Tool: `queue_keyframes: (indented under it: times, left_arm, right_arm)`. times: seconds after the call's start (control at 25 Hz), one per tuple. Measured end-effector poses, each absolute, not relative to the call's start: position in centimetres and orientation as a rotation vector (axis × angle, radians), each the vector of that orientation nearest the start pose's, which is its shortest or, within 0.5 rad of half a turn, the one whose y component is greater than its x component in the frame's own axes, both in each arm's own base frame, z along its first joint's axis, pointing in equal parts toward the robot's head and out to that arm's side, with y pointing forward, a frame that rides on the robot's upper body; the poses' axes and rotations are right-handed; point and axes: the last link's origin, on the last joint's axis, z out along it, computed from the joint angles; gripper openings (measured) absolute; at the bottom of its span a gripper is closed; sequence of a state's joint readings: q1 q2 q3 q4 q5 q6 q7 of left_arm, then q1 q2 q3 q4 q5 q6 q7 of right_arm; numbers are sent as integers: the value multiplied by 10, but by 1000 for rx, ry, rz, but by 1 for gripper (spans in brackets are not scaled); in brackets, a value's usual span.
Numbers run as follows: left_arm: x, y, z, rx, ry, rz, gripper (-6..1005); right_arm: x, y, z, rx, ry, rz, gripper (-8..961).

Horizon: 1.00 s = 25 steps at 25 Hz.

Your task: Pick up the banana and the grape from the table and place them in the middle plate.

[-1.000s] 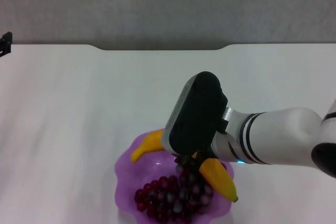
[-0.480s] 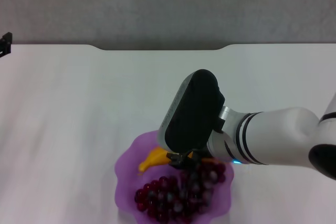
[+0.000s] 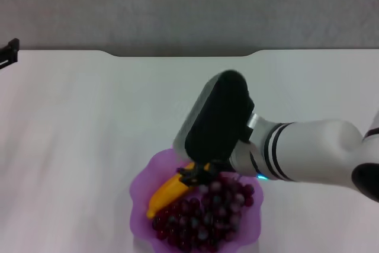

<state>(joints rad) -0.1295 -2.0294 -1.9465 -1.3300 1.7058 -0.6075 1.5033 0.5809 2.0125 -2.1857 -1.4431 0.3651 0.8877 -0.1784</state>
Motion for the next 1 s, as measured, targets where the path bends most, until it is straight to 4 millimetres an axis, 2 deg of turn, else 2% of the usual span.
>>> queue_keyframes:
  times: [0.2, 0.36, 0.4, 0.44, 0.6, 0.76, 0.8, 0.84, 1.0]
  left_arm:
    - [-274, 365, 113, -1914, -471, -334, 856]
    - [-264, 369, 100, -1959, -453, -349, 857]
    - [-257, 371, 94, -1983, -438, -357, 857]
    - [-257, 371, 94, -1983, -438, -357, 857]
    - [-239, 376, 82, -2036, -399, -388, 857]
    - [-228, 376, 74, -2078, -389, -435, 856]
    - [-224, 375, 73, -2093, -390, -458, 856]
    - [-224, 375, 73, -2093, -390, -458, 856]
    - [-220, 373, 72, -2108, -389, -490, 856]
  right_arm:
    - [109, 342, -96, -2488, 341, -116, 878]
    - [112, 357, -75, -2396, 439, 35, 877]
    - [113, 362, -64, -2350, 474, 100, 877]
    - [113, 362, -64, -2350, 474, 100, 877]
    - [120, 372, -37, -2237, 542, 231, 876]
    - [133, 379, -13, -2112, 614, 365, 875]
    - [143, 381, 0, -2044, 648, 416, 875]
    - [143, 381, 0, -2044, 648, 416, 875]
    - [173, 382, 27, -1901, 712, 481, 873]
